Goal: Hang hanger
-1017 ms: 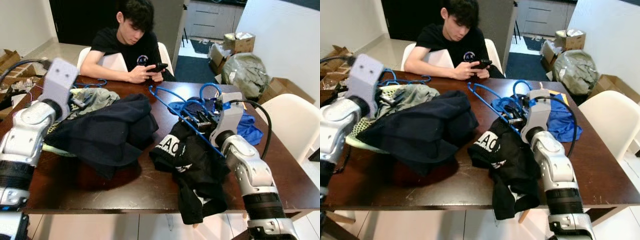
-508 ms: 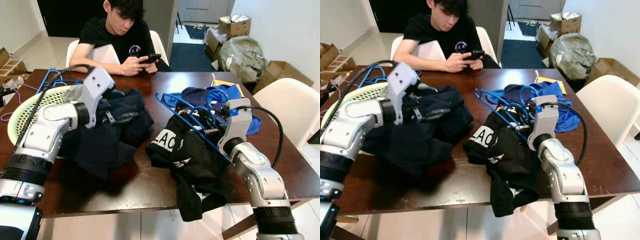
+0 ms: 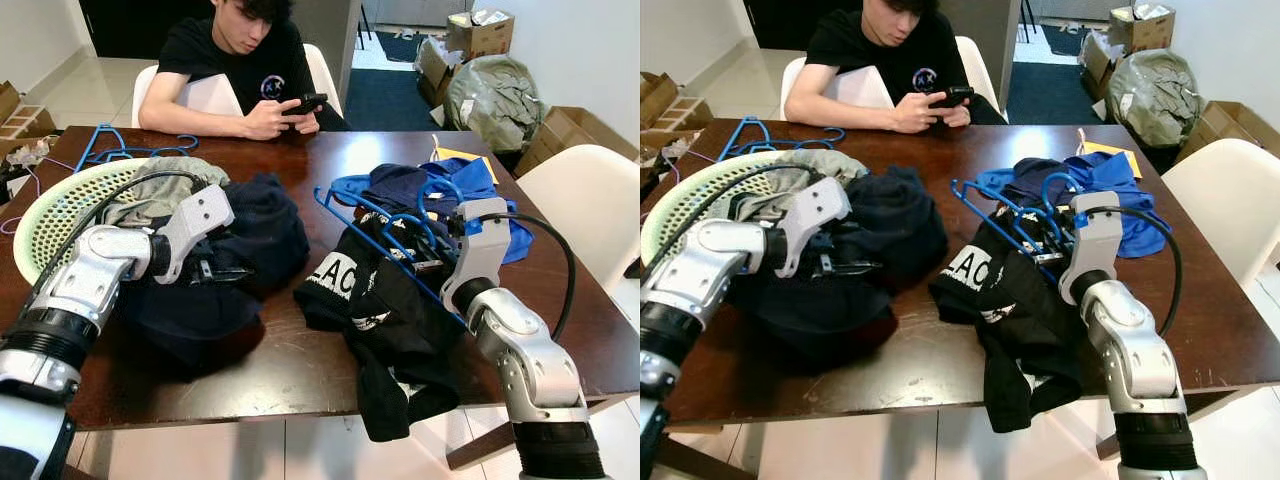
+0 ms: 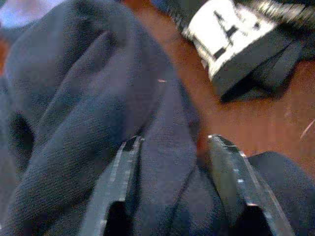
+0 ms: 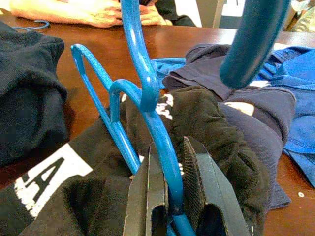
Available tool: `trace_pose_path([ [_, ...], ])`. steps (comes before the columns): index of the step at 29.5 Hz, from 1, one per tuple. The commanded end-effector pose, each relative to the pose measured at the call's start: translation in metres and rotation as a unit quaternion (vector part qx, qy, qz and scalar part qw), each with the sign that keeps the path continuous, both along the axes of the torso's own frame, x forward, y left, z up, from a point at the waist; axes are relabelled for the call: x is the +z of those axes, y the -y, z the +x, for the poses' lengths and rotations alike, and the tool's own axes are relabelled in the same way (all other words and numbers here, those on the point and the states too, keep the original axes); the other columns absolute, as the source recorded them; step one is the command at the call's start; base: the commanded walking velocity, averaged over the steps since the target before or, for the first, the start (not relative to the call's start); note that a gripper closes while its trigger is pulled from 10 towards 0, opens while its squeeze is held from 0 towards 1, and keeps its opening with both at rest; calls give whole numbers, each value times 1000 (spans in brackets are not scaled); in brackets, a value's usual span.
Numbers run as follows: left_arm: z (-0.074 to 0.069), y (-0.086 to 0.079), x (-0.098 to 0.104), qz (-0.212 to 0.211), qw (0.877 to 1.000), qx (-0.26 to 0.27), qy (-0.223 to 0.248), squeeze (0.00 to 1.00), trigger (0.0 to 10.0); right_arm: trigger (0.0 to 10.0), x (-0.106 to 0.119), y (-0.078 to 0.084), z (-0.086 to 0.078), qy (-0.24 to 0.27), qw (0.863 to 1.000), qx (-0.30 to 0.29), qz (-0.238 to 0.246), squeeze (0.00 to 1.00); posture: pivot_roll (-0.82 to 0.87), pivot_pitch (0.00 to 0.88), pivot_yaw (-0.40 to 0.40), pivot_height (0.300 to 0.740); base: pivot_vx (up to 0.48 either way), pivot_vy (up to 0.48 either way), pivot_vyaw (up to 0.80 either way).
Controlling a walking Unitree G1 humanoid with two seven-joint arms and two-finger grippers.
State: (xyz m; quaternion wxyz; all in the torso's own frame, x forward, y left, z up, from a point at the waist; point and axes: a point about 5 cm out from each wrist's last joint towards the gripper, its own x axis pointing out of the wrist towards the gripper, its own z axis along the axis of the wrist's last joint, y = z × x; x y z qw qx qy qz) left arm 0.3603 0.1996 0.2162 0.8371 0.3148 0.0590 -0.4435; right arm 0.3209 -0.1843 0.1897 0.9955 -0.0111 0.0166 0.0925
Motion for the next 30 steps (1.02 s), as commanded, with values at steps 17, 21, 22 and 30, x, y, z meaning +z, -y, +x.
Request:
trace_pose_path([
  [17,-6,1,153,-165,952,20,258,0,0,10000,1,-2,5,0,1000,-13,20,0,31,90,-44,740,0,0,0],
  [21,-16,6,179,-197,936,1,291,0,0,10000,1,-3,7,2,1000,-12,22,0,37,87,-47,740,0,0,0],
  [22,-29,8,206,-239,917,-14,318,0,0,10000,2,-5,9,3,1000,-10,24,0,56,80,-55,740,0,0,0],
  [30,-107,-17,280,-403,830,-86,376,0,0,10000,1,-16,16,7,999,6,34,0,98,59,-69,740,0,0,0],
])
